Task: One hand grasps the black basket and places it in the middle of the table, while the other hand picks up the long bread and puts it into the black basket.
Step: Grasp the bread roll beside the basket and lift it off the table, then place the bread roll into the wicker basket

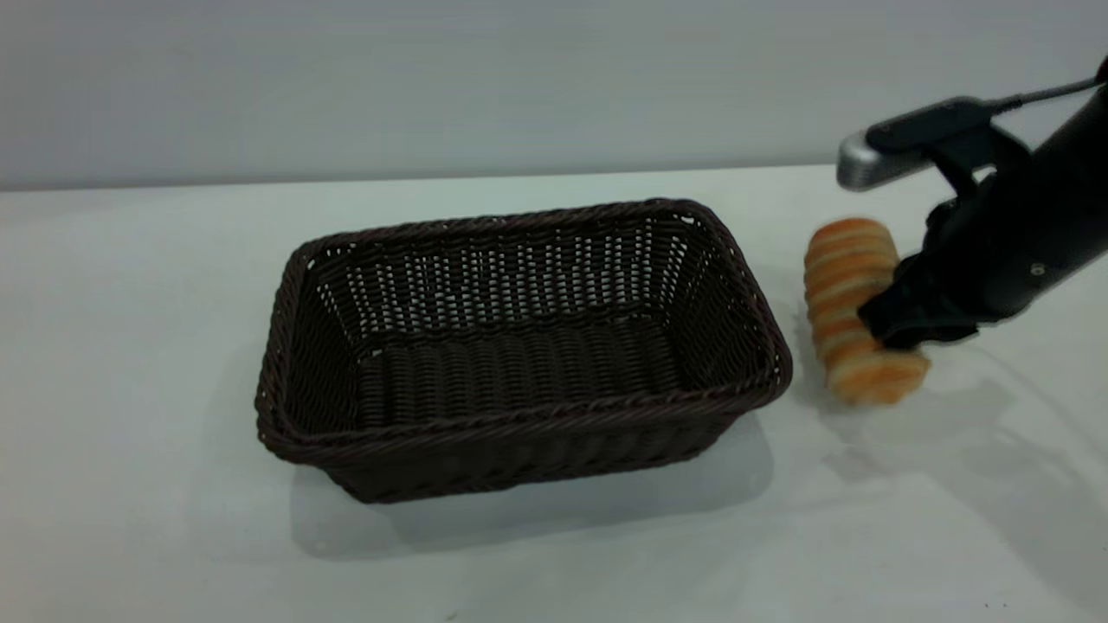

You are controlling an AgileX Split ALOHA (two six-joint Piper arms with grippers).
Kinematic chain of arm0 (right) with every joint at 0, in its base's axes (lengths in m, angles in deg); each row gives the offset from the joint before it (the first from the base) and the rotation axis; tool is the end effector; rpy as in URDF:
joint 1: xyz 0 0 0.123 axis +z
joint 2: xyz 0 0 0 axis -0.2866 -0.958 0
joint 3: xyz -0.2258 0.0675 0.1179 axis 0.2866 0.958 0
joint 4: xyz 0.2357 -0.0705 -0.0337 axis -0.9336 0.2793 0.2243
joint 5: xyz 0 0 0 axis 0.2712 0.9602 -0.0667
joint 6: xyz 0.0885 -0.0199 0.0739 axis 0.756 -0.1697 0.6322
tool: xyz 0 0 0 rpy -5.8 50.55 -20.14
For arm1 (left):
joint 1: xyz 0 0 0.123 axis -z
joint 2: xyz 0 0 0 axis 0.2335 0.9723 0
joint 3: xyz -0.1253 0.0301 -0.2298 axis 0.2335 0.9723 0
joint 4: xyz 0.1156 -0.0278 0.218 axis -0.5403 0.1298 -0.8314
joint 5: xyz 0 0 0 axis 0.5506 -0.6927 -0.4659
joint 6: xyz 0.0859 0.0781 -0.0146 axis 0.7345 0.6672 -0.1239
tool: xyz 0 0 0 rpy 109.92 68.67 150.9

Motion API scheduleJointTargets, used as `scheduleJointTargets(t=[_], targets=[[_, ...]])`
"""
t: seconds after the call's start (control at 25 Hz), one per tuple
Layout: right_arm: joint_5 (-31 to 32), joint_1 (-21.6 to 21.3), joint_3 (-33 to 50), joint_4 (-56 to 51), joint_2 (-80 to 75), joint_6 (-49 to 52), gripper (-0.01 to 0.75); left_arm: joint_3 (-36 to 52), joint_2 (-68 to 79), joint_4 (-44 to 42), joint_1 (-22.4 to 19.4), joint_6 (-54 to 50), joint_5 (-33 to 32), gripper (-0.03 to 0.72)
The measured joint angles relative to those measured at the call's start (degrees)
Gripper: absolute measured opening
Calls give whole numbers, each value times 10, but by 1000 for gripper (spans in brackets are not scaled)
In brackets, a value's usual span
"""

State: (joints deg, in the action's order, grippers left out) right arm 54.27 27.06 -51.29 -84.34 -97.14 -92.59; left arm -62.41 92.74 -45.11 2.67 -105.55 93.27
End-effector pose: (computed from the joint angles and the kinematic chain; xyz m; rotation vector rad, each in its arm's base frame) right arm 0.3469 0.0678 0.0418 -0.5174 2.5506 0.0340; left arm 0.0816 -0.0549 0.4344 0.2871 1.1736 -0.5669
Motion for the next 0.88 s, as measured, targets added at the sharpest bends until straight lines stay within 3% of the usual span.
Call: scheduleJointTargets(t=[0.4, 0.6, 0.68, 0.88], targets=[[6, 0, 5, 2, 88, 0, 31, 0, 0, 0, 0, 0, -1, 548], [58, 0, 5, 2, 143, 0, 31, 0, 0, 0, 0, 0, -1, 548], [107, 1, 1, 2, 156, 1, 31, 0, 0, 0, 0, 0, -1, 548], [168, 64, -18, -20, 161, -3, 31, 0, 0, 0, 0, 0, -1, 548]])
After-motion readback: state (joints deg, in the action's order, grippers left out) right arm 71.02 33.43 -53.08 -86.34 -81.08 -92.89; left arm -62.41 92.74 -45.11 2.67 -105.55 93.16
